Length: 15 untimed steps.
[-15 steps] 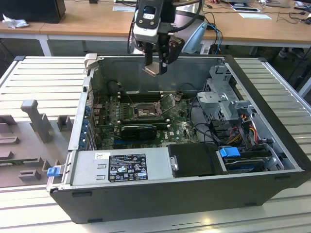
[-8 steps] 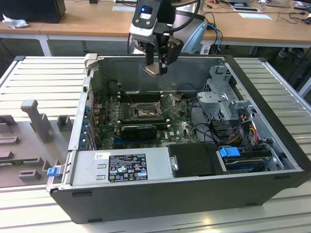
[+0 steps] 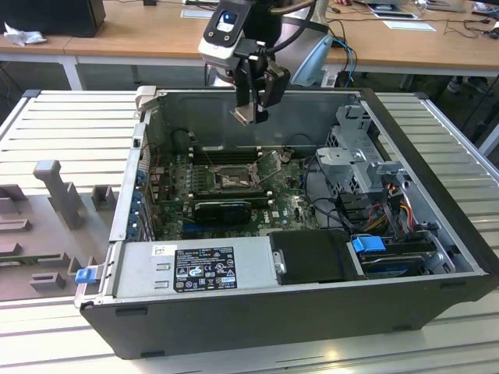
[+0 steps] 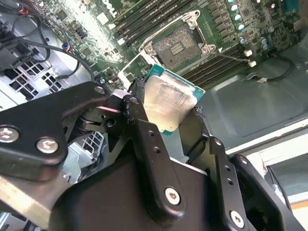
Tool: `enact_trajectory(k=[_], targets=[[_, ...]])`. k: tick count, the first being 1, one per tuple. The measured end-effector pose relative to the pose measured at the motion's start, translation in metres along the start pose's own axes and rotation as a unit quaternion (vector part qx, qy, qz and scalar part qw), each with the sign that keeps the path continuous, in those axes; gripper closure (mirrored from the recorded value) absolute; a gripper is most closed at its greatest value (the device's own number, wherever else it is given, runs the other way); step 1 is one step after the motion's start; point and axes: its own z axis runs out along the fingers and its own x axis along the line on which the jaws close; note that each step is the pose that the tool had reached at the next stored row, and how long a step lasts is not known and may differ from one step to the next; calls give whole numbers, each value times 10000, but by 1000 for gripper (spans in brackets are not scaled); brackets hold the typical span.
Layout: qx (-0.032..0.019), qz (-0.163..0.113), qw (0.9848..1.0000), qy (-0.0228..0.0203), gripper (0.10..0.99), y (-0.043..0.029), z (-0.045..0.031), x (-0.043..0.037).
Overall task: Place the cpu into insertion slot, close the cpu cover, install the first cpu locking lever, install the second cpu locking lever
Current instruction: 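Place the cpu into insertion slot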
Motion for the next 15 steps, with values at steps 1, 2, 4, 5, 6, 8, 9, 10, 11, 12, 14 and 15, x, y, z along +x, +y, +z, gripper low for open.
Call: enact_trajectory(k=[1, 2, 4, 5, 6, 8, 9, 10, 11, 12, 14, 15], targets=[[0, 6, 10000, 0, 557, -1, 6, -1], [0, 9, 10000, -1, 557, -1, 11, -2], [1, 9, 10000, -4, 557, -3, 29, -2], [1, 9, 10000, -4, 557, -3, 35, -3], [2, 9, 10000, -4, 557, -5, 51, -3], [3, 15, 10000, -5, 557, -5, 56, -3], [3, 35, 10000, -7, 557, -5, 57, -3], [1, 69, 10000, -9, 557, -5, 59, -3], [0, 120, 9999, -13, 557, -5, 61, -3], [-2, 213, 9998, -21, 557, -6, 65, -3], [-3, 288, 9996, -28, 557, -6, 68, -3], [-4, 360, 9993, -35, 557, -6, 71, -3]])
